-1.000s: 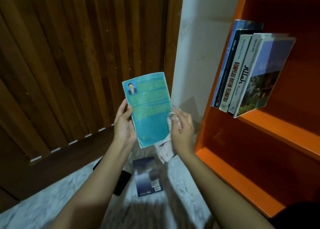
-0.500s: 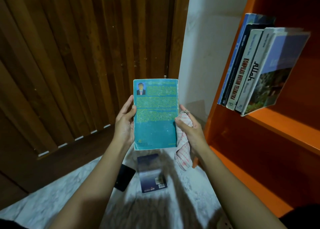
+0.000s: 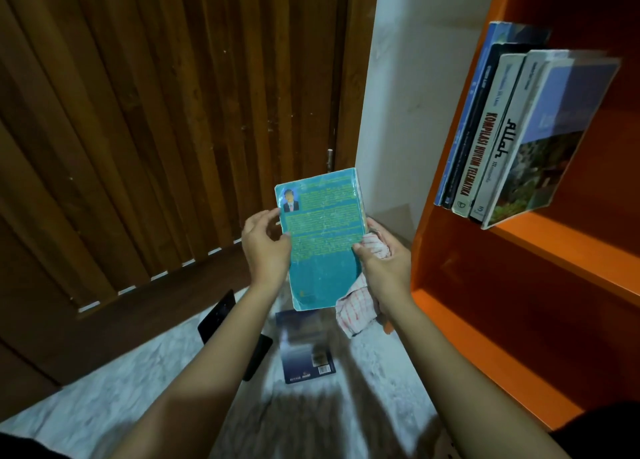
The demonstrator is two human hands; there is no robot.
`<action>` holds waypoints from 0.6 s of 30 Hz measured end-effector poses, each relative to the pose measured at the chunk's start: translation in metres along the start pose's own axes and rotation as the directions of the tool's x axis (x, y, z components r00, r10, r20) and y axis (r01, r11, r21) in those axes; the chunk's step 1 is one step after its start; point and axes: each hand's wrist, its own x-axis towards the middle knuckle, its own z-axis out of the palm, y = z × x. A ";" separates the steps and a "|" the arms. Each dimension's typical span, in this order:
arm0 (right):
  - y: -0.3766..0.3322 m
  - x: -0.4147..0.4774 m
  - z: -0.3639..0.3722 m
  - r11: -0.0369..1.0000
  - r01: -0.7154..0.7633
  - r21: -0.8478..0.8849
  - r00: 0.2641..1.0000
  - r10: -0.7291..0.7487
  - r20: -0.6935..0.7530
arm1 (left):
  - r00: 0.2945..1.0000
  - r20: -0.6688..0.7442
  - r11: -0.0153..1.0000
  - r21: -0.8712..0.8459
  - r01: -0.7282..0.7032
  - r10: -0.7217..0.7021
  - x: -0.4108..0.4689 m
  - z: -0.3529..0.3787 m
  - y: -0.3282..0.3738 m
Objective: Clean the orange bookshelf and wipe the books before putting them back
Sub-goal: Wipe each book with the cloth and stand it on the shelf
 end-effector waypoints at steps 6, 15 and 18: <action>0.010 -0.012 0.002 0.977 0.139 -0.164 0.990 -0.139 0.008 | 0.967 0.252 0.998 -0.068 -0.013 0.030 -0.018 0.022 0.015; 0.017 -0.033 0.003 0.790 0.438 -0.429 0.892 -0.440 0.101 | 0.972 0.231 0.999 0.011 -0.047 0.043 -0.030 0.033 0.030; 0.018 -0.037 0.006 0.762 0.457 -0.459 0.880 -0.461 0.112 | 0.979 0.190 0.997 -0.037 -0.064 0.070 -0.029 0.033 0.026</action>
